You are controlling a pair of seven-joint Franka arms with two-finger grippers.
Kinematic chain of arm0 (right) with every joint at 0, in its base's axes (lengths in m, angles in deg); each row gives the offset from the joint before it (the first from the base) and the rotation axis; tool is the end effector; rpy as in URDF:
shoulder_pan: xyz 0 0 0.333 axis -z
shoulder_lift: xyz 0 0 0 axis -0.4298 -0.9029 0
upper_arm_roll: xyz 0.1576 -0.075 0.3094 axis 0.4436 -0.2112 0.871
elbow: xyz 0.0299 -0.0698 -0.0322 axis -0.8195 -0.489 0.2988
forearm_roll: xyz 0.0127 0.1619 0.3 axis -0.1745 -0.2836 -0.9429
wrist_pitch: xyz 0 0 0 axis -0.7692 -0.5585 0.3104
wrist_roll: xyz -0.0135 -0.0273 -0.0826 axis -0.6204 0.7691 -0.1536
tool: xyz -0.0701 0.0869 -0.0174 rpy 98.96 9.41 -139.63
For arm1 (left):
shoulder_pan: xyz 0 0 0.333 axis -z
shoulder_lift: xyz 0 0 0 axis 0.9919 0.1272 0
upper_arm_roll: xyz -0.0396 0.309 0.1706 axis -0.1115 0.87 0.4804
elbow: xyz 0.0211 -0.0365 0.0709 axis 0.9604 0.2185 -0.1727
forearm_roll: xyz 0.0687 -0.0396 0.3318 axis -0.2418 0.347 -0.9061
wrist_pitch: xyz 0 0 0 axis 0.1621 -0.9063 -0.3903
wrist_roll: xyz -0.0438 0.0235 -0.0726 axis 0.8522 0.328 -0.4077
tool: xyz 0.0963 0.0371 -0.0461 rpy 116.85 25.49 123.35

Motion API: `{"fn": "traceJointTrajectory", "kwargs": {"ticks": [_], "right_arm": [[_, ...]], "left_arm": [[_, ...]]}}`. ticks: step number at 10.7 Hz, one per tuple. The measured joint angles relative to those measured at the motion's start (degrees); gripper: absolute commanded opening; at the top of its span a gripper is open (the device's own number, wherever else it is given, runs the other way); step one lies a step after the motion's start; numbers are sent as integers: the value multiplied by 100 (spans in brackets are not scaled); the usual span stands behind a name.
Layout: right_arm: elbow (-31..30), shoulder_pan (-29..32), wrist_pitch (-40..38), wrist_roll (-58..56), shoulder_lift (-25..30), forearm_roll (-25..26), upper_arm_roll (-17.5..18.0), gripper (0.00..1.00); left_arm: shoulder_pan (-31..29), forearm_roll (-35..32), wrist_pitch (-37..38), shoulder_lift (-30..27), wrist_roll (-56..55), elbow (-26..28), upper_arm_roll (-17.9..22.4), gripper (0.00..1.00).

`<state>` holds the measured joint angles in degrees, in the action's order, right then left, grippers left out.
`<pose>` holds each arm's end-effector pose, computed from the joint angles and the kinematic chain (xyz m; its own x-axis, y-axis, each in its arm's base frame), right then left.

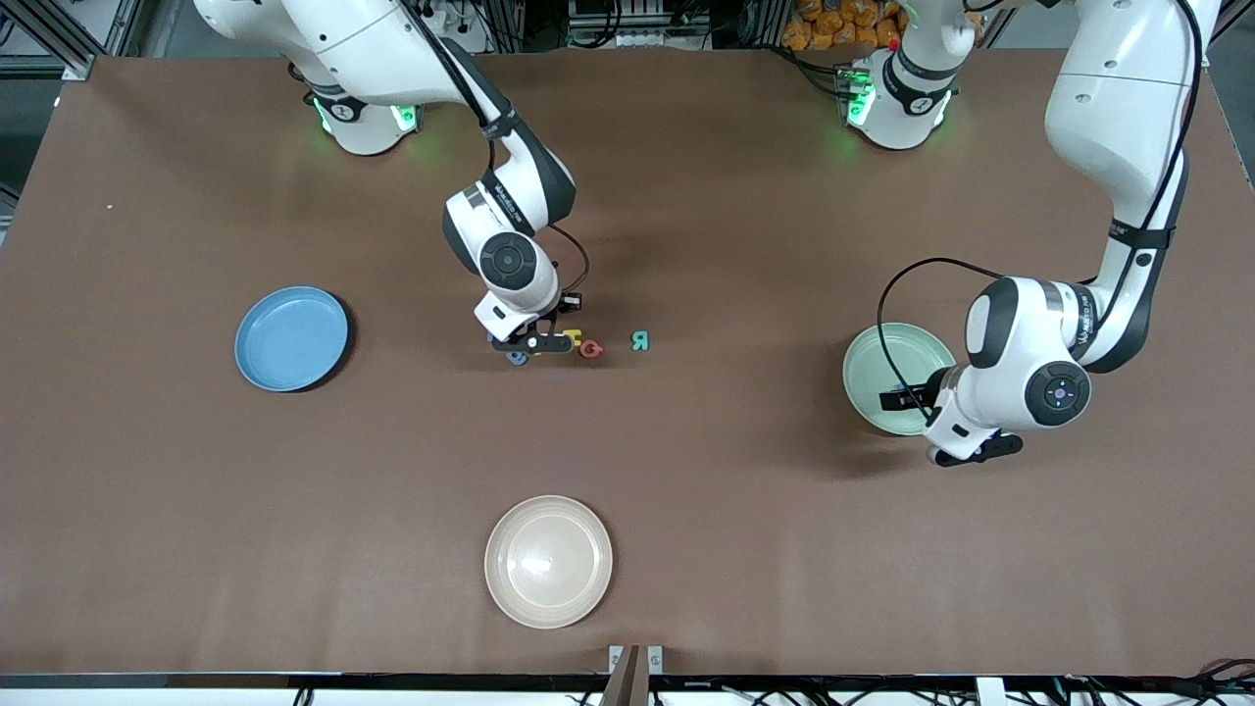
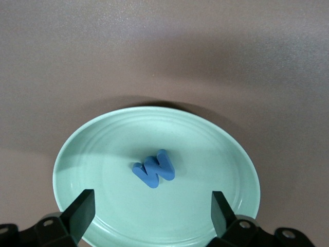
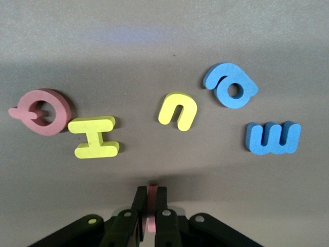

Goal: Sort upper and lower case letters into plates
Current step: 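Release the pink letter onto the blue plate with the right gripper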

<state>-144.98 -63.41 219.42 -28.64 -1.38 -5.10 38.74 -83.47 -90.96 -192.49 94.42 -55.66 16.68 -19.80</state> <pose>0.4492 0.3716 0.2542 0.9714 -0.0329 -0.2351 -0.0301 -0.9994 0.0155 0.6114 -0.0689 0.2873 0.9488 0.1850 -0.2561 0.1819 -0.9827 -0.0357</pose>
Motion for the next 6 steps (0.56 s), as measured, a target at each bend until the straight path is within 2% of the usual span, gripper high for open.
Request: {"fn": "traceJointTrajectory", "kwargs": {"ticks": [3, 6], "right_arm": [[496, 114, -997, 2, 21, 2, -103, 12], [971, 833, -2177, -71, 201, 80, -157, 12]], "left_arm": [[-2, -1, 0, -80, 73, -38, -101, 100], [19, -1, 209, -232, 69, -178, -339, 100]]}}
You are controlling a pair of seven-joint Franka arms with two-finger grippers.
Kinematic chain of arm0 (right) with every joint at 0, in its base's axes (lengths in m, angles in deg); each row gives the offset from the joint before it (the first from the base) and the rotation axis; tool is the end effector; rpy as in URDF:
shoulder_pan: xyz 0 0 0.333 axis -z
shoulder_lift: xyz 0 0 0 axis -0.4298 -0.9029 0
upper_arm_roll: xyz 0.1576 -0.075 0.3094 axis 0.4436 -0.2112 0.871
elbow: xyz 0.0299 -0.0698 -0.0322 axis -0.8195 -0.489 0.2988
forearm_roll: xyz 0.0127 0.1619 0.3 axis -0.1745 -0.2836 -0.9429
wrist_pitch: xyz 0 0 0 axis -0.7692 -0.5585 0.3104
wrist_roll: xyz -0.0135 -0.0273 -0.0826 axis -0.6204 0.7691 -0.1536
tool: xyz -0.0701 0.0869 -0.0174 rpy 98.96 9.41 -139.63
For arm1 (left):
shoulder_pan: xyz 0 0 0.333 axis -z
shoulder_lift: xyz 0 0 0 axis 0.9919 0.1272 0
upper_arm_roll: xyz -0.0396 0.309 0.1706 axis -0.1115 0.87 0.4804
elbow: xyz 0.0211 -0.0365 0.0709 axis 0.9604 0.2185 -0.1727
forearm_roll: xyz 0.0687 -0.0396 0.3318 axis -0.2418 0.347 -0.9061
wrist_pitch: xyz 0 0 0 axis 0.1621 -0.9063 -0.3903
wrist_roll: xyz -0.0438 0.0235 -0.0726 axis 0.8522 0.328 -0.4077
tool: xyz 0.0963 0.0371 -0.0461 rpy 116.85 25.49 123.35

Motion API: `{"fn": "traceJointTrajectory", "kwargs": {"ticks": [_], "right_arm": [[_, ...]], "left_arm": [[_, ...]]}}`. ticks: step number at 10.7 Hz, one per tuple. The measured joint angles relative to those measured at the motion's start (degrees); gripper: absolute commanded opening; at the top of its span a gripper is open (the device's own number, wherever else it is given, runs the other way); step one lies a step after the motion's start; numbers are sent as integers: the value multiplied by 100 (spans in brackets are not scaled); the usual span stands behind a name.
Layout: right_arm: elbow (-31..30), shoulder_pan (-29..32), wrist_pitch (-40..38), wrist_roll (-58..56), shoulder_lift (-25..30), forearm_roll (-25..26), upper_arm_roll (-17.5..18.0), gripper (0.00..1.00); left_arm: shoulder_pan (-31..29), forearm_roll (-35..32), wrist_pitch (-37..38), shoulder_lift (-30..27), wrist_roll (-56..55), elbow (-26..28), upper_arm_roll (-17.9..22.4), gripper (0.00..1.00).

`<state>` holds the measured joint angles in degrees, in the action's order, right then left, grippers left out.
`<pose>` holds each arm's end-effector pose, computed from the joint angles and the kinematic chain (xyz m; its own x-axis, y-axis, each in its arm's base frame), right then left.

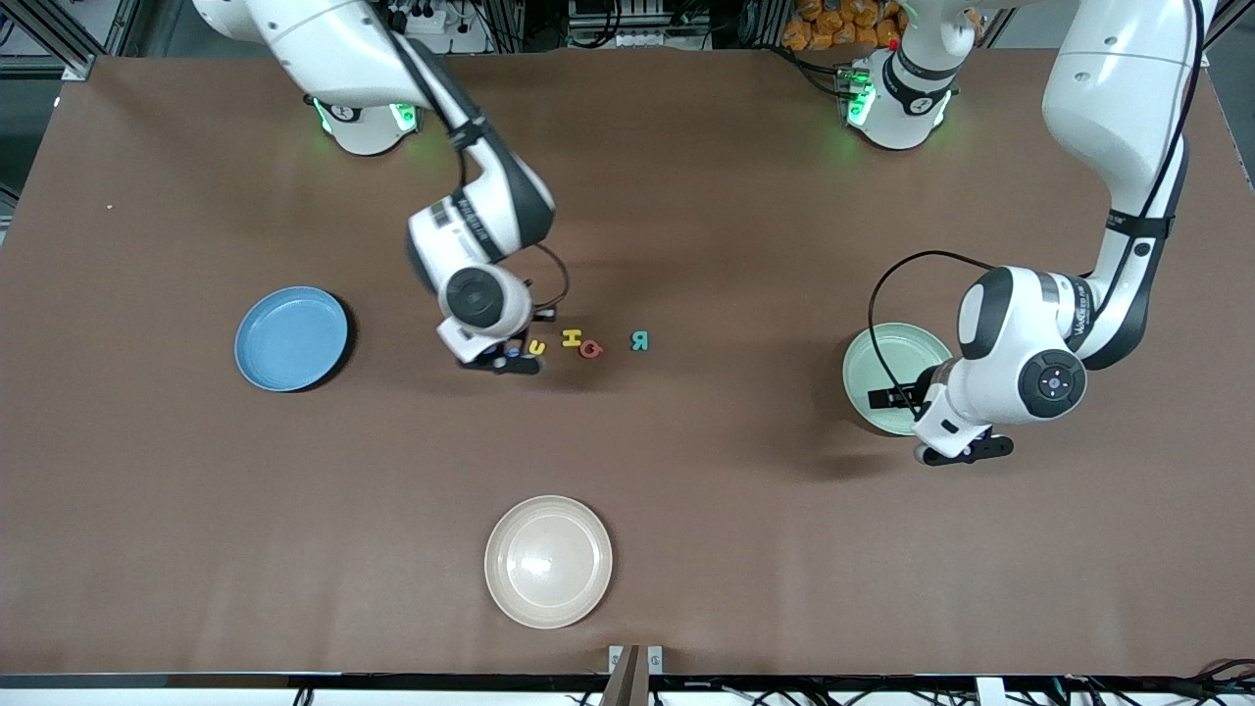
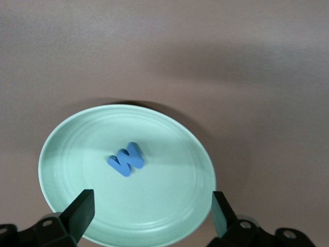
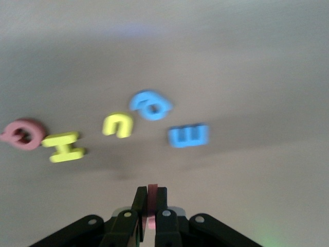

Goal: Sort upper and lower case letters into plates
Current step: 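Release the pink letter onto the blue plate with the right gripper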

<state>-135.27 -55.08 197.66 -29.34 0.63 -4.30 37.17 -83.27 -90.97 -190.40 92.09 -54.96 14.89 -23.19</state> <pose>0.5068 0.2993 0.3125 0.9149 -0.1524 -0.3739 -0.1237 -0.9873 0.0997 0.6122 -0.1021 0.3242 0.9673 0.1150 -0.2262 0.1183 -0.9930 0.0013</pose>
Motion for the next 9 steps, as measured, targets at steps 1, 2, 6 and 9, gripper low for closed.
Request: {"fn": "traceJointTrajectory", "kwargs": {"ticks": [1, 2, 6, 9], "right_arm": [[17, 321, -351, -71, 98, 208, -16, 13], [16, 622, -601, -196, 167, 470, -23, 13], [-71, 1766, -811, -1672, 161, 1206, -53, 13], [-111, 2798, -772, -3186, 92, 1530, -68, 15]], "left_arm": [[7, 0, 84, -29, -27, -67, -74, 100], [17, 0, 165, -46, -109, -145, -183, 100], [497, 0, 414, -65, -690, -476, -448, 100], [1110, 0, 419, -58, -1118, -663, -474, 100]]}}
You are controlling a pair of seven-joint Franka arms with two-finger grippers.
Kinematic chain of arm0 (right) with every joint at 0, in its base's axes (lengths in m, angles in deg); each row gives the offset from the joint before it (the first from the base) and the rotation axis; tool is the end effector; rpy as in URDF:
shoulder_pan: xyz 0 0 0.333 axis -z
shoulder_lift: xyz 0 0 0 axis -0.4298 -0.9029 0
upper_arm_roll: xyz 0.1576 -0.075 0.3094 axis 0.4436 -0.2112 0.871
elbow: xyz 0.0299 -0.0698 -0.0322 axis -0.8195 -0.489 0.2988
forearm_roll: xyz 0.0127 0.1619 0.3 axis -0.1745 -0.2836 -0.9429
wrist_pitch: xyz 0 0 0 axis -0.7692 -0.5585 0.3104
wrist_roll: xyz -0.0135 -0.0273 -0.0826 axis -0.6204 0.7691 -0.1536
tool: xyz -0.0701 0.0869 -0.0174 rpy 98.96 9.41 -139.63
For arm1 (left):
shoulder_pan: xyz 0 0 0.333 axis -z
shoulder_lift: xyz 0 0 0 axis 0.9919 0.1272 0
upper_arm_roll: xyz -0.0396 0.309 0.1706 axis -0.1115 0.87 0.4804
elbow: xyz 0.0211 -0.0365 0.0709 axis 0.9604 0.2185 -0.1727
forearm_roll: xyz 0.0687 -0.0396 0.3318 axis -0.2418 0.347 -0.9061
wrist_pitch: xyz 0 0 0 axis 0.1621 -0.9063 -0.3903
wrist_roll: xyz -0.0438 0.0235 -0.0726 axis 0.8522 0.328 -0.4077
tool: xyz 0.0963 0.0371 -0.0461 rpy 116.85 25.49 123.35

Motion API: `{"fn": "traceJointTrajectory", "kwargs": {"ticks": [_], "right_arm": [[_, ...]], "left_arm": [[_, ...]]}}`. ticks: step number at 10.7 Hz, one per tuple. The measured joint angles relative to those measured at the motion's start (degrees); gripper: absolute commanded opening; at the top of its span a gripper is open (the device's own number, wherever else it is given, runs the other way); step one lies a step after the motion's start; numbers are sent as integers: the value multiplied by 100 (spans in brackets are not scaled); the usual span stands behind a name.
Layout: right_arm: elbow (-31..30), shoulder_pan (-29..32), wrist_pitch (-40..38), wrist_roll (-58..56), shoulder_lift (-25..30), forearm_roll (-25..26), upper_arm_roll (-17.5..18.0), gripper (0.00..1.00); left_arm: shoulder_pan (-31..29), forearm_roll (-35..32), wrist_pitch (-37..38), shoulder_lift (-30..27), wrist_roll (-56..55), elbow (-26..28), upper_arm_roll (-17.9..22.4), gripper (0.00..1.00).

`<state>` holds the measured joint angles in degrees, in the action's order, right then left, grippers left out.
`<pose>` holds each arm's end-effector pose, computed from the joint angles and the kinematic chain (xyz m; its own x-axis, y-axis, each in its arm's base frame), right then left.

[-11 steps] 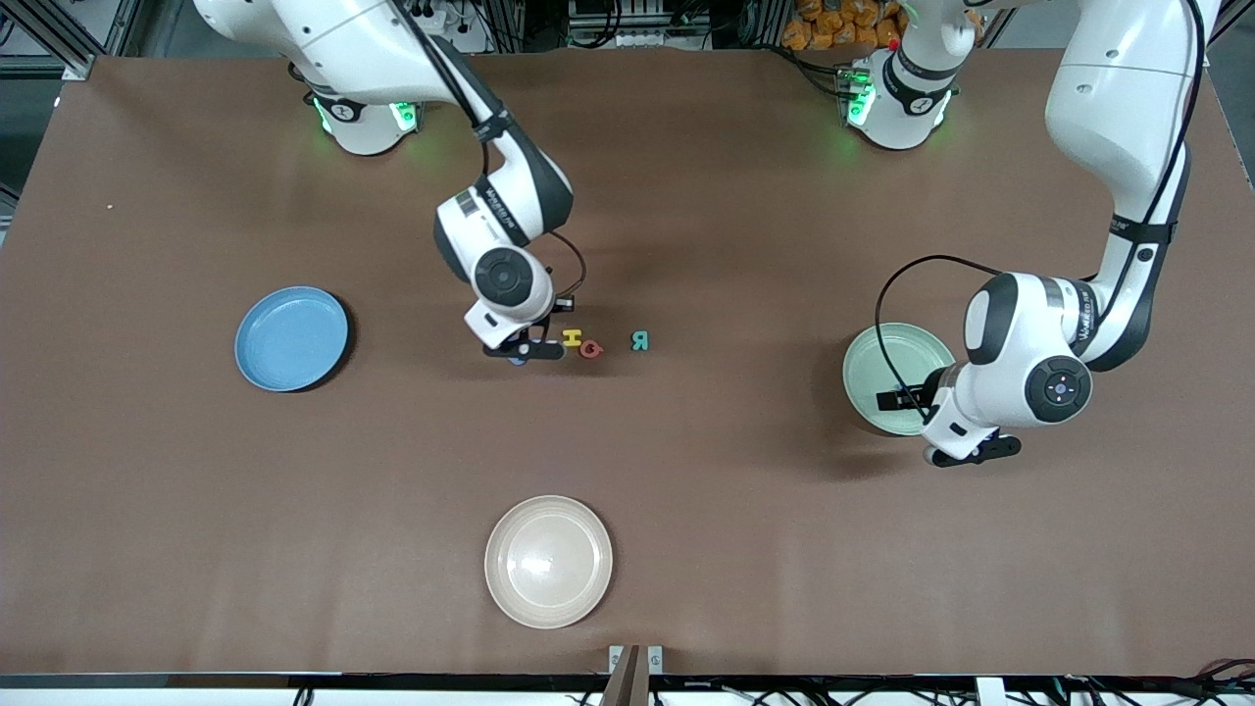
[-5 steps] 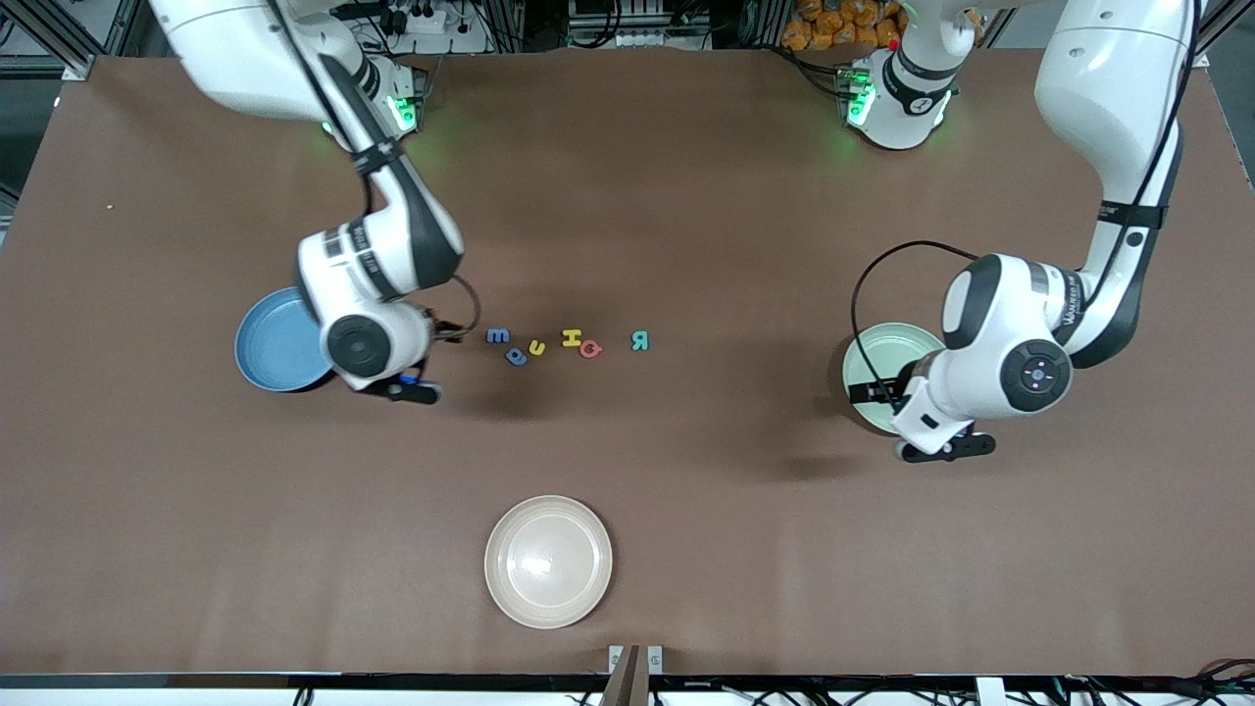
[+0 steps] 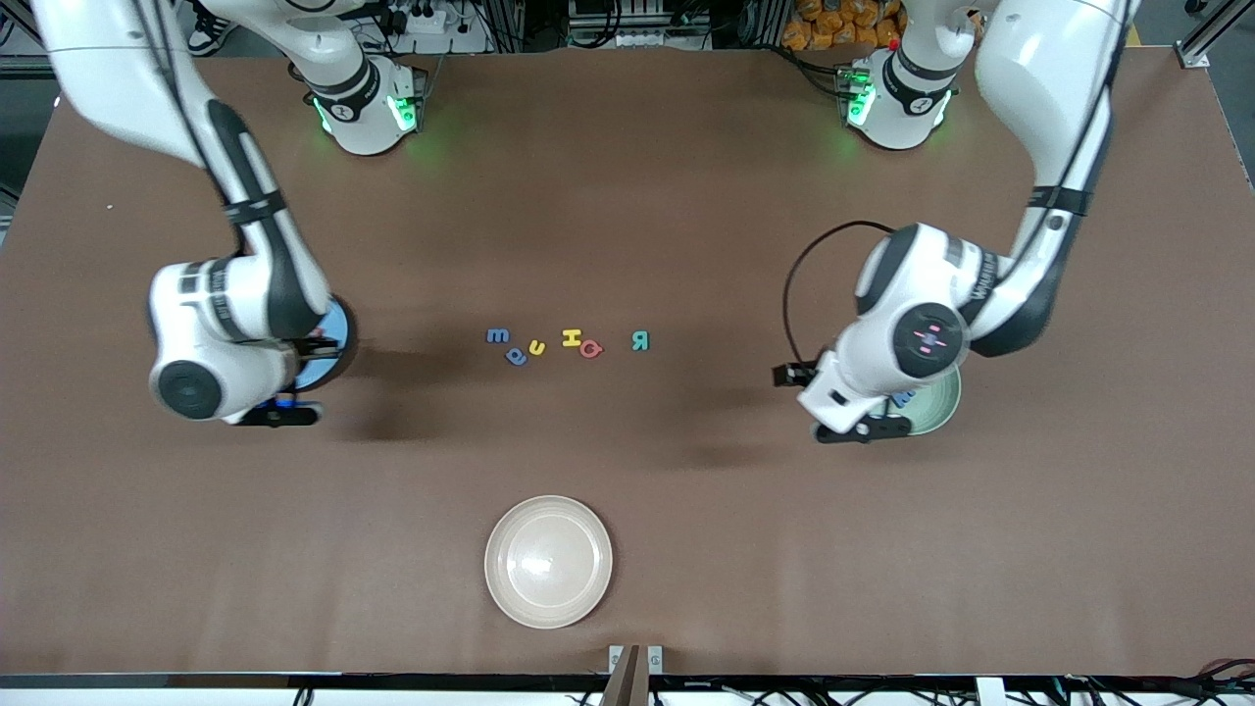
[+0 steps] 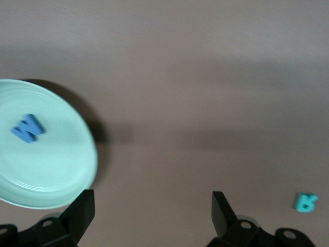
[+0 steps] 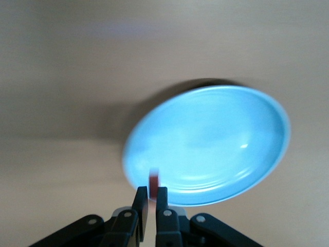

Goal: Sort upper and lower case letters into plates
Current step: 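Release the pink letter onto the blue plate with the right gripper, then move the left gripper over the yellow foam H among the letters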

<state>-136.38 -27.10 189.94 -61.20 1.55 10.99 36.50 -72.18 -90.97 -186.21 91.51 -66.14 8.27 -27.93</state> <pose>0.5640 -0.0021 0.3109 0.8721 0.0132 -0.4892 0.0683 -0.9931 0.0949 0.5842 -0.2615 0.3750 0.9813 0.0478 -0.1865 0.0521 -0.9985 0.0184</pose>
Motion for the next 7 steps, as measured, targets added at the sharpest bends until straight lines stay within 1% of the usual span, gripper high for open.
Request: {"fn": "traceJointTrajectory", "kwargs": {"ticks": [2, 4, 5, 6, 7], "right_arm": [[-18, 495, 152, -846, -102, 71, -1, 15], [-103, 617, 305, -1065, -178, 72, 14, 22], [-128, 599, 317, -1065, -187, 72, 53, 29], [-128, 579, 317, -1064, -187, 72, 82, 45], [-127, 571, 317, -1062, -187, 72, 103, 64]], "left_arm": [[459, 0, -88, 119, -35, -150, -4, 100], [865, 0, -360, 407, -95, -419, 7, 100], [995, 0, -524, 548, -94, -488, 10, 100], [1175, -71, -621, 672, -91, -524, 18, 100], [1418, -234, -695, 768, -93, -545, 34, 100]]}}
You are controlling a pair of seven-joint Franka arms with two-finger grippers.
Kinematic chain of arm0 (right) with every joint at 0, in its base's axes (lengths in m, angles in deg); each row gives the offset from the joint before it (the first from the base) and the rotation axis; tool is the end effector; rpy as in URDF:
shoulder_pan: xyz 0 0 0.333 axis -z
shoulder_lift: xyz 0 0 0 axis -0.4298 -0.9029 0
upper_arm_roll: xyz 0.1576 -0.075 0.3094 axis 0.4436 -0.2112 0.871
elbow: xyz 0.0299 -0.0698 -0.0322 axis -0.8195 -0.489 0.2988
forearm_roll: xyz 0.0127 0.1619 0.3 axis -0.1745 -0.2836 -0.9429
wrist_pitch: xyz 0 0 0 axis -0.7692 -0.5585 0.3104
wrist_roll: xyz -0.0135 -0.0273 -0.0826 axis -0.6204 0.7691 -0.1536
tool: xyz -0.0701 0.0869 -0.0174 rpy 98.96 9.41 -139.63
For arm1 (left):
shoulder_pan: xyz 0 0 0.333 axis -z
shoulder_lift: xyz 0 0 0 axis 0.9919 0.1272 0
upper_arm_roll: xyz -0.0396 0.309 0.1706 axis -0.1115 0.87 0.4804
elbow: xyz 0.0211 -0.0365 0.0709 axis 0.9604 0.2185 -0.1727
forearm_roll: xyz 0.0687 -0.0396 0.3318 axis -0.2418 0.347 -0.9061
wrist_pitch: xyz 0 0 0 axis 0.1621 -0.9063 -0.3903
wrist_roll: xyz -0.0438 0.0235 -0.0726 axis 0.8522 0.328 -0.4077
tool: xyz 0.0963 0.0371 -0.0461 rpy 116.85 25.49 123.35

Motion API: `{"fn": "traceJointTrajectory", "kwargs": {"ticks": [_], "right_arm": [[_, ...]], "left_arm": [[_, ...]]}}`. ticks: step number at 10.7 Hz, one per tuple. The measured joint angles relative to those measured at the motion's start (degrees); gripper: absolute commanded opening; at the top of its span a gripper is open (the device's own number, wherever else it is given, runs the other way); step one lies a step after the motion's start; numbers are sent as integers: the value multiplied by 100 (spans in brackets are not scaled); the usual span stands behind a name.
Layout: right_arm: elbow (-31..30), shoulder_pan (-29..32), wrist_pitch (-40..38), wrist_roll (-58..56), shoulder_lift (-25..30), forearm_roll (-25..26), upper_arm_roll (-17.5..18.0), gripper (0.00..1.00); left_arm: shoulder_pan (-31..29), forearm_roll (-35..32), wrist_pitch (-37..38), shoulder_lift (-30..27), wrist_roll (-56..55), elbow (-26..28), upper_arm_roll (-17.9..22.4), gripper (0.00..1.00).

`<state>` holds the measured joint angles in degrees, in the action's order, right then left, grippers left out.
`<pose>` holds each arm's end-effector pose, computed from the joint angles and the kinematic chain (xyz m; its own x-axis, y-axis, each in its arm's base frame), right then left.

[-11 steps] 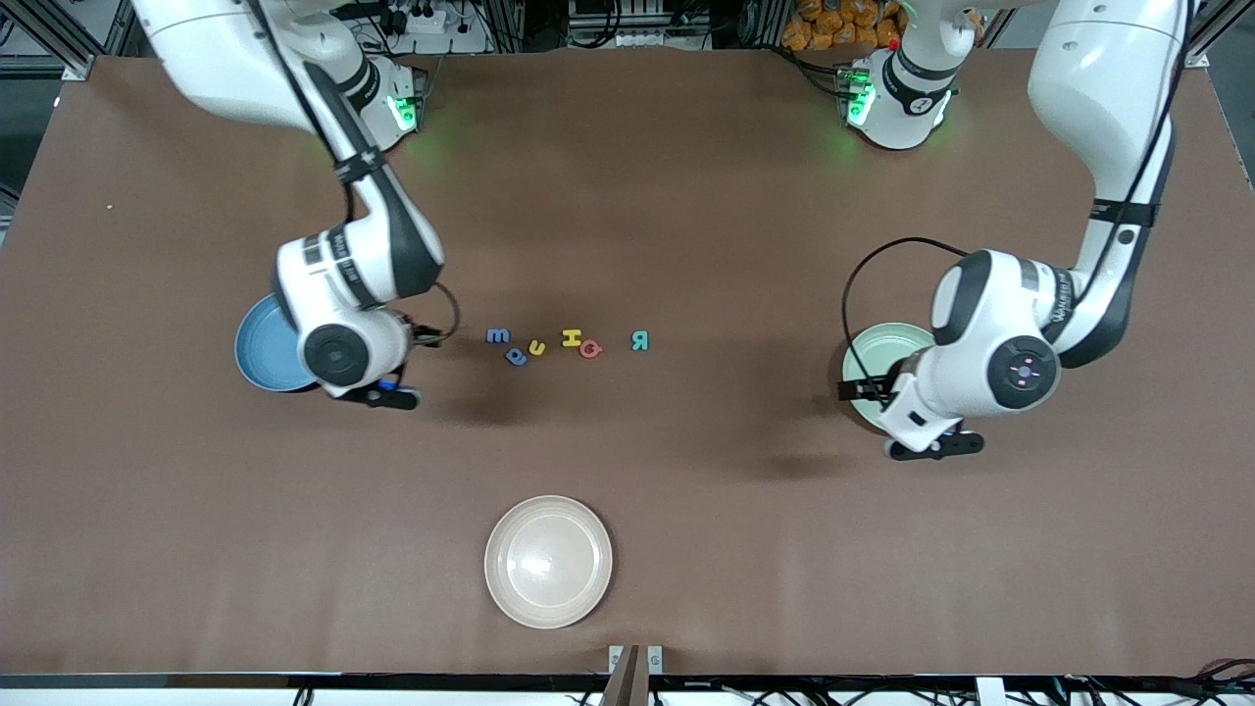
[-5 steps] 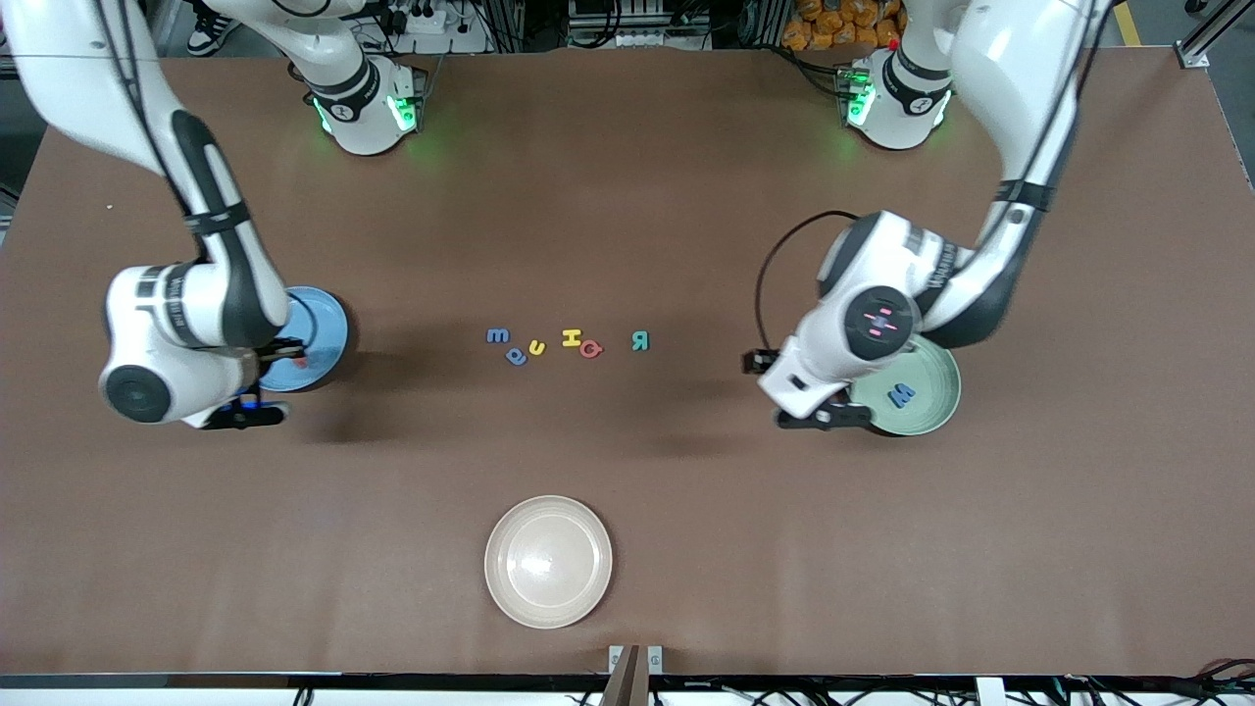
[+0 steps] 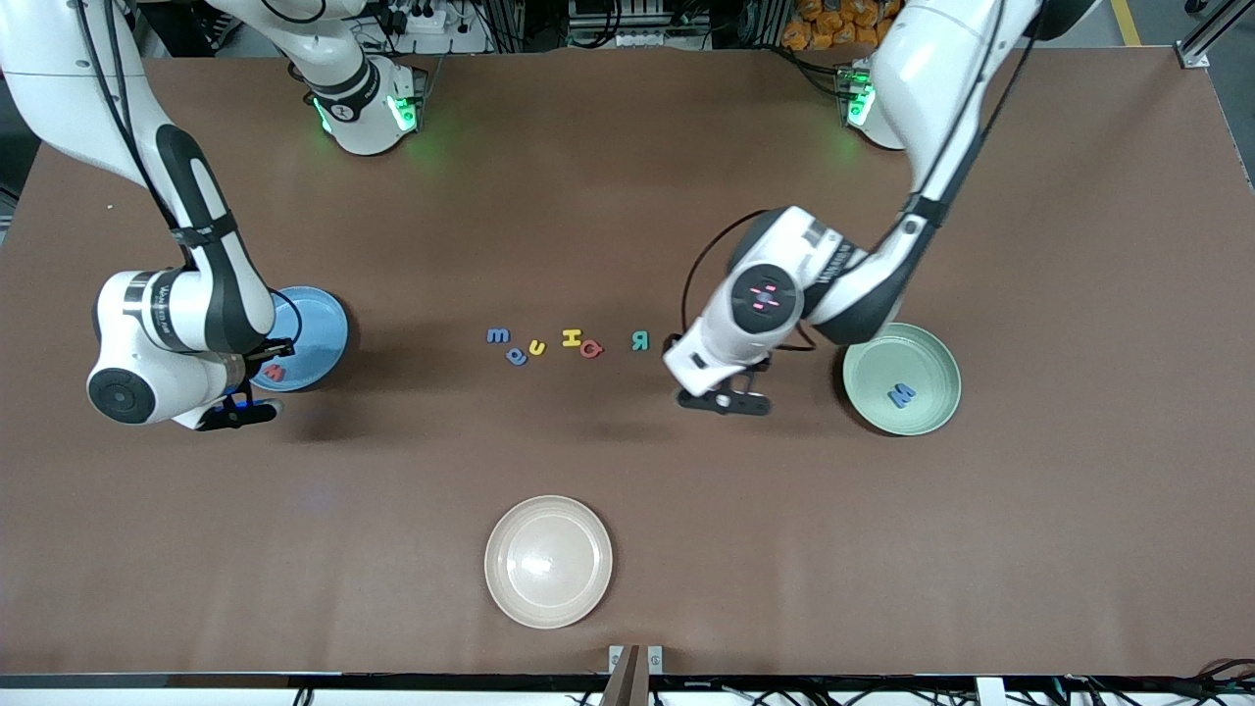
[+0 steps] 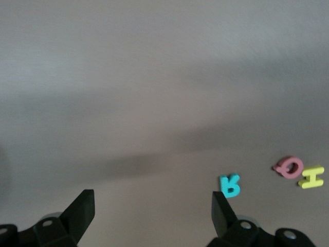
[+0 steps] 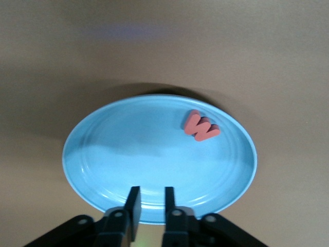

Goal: Sort upper and lower case letters into plates
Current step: 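Move the left gripper over the yellow foam H among the letters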

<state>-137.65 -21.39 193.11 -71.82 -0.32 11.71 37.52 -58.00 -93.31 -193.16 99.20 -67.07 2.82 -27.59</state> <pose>0.5618 -0.0496 0.2865 0.8565 0.1374 -0.4976 0.1583 -0.9874 -0.0001 0.5414 -0.4112 0.3343 0.9784 -0.1751 -0.1103 -0.1699 -0.9839 0.0549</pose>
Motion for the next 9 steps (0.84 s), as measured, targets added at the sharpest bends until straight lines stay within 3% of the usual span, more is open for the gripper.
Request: {"fn": "traceJointTrajectory", "kwargs": {"ticks": [1, 4, 9], "right_arm": [[3, -10, 0, 2, 0, -9, 15, 77], [18, -78, -4, 5, 9, -167, 121, 86], [22, -317, -25, 13, 251, -482, 218, 90]], "left_arm": [[242, -90, -41, 50, -13, -34, 19, 100], [658, -102, -45, 74, -269, -237, 66, 100], [1299, -128, -285, 497, -1350, -452, 304, 100]]}}
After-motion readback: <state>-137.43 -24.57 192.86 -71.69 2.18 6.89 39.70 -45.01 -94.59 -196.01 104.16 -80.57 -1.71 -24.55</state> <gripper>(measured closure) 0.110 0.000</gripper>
